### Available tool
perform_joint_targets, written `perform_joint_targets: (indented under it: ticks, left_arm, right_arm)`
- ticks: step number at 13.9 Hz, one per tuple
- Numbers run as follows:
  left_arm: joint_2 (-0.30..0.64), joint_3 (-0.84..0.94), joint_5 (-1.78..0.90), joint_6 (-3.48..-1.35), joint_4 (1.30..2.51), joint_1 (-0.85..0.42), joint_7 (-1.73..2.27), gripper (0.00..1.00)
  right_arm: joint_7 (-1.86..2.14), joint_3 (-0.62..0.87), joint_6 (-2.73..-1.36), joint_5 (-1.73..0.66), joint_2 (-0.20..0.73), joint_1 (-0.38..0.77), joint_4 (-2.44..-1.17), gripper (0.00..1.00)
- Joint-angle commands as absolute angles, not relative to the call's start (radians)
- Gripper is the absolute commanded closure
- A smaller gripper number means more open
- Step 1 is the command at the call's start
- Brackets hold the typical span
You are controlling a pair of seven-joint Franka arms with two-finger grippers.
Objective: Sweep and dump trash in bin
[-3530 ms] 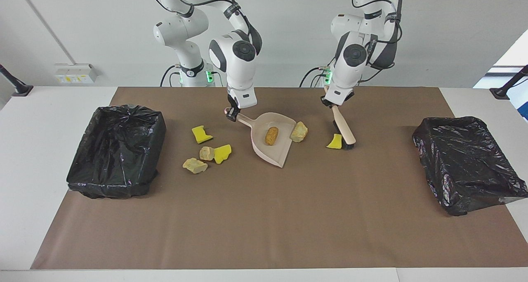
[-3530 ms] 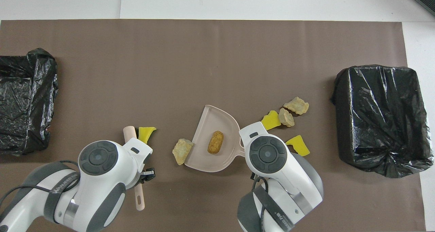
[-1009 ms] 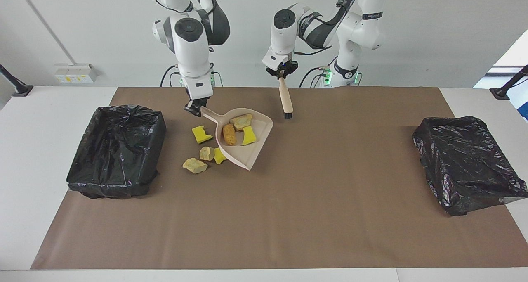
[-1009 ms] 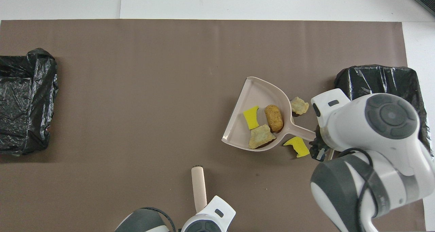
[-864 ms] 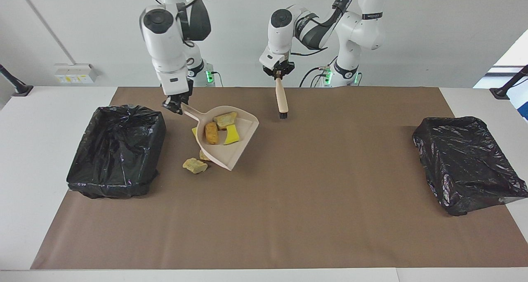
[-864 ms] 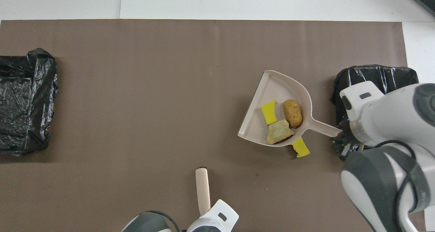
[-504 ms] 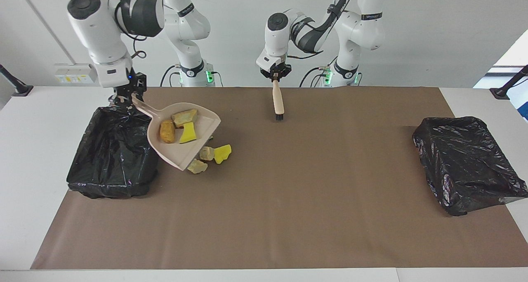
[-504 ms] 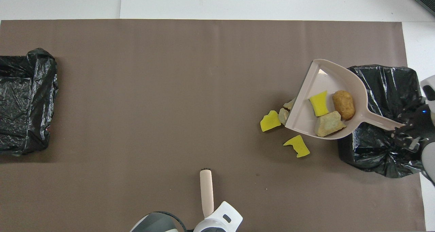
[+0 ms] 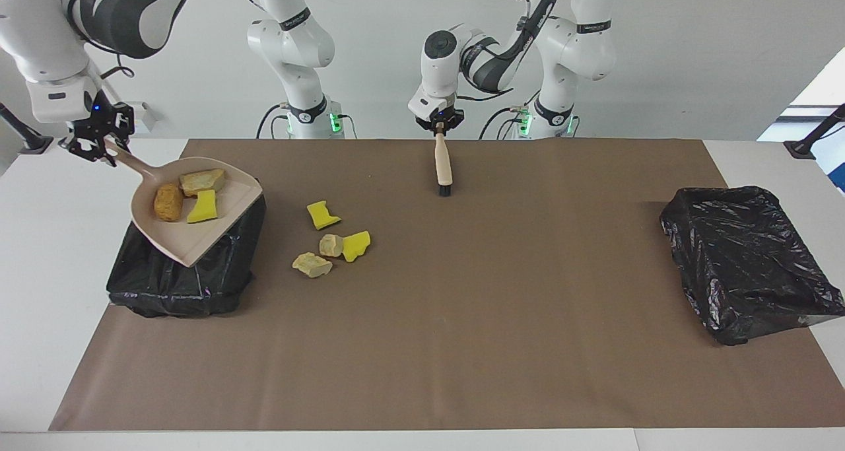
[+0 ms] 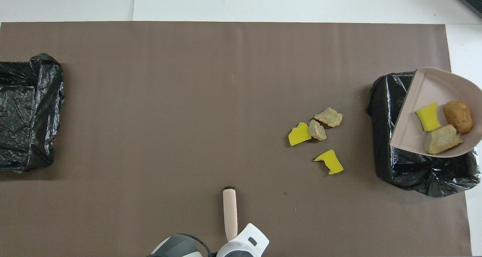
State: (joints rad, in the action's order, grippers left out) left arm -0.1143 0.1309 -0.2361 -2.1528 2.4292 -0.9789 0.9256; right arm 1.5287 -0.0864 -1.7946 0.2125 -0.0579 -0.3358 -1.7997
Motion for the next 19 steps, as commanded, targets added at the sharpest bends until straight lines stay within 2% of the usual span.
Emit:
perform_joint_targets:
  ticks: [1,2,4,5,6,11,19]
  left_arm:
    - [-0.106,0.117,-0.221,-2.168,2.436,-0.986,0.922,0.43]
    - [-0.100,0.115,-0.221,-2.164,2.431,-0.985,0.920,0.39]
    - [-0.100,0.112,-0.221,-2.157,2.410,-0.959,0.891,0.11]
    - [-0.101,0.112,-0.221,-2.145,2.393,-0.925,0.867,0.09]
    - [-0.104,0.112,-0.221,-2.120,2.363,-0.895,0.848,0.00]
    - [-0.107,0.109,-0.172,-1.979,2.212,-0.747,0.738,0.00]
    - [-0.111,0.106,-0.071,-1.735,1.922,-0.367,0.352,0.00]
  right_arm:
    - [1.646,-0.074,-1.871,0.271,-0.022,-0.406,-1.766,1.00]
    - [1.663,-0.074,-1.920,0.282,-0.011,-0.428,-1.770,1.00]
    - [1.677,-0.071,-1.940,0.390,-0.006,-0.427,-1.776,1.00]
    - [1.680,-0.071,-1.945,0.438,-0.008,-0.422,-1.781,1.00]
    - [1.678,-0.069,-1.948,0.461,-0.008,-0.419,-1.782,1.00]
    - [1.596,-0.054,-1.950,0.626,-0.008,-0.357,-1.798,1.00]
    - [1.474,-0.021,-1.919,0.669,-0.005,-0.359,-1.781,1.00]
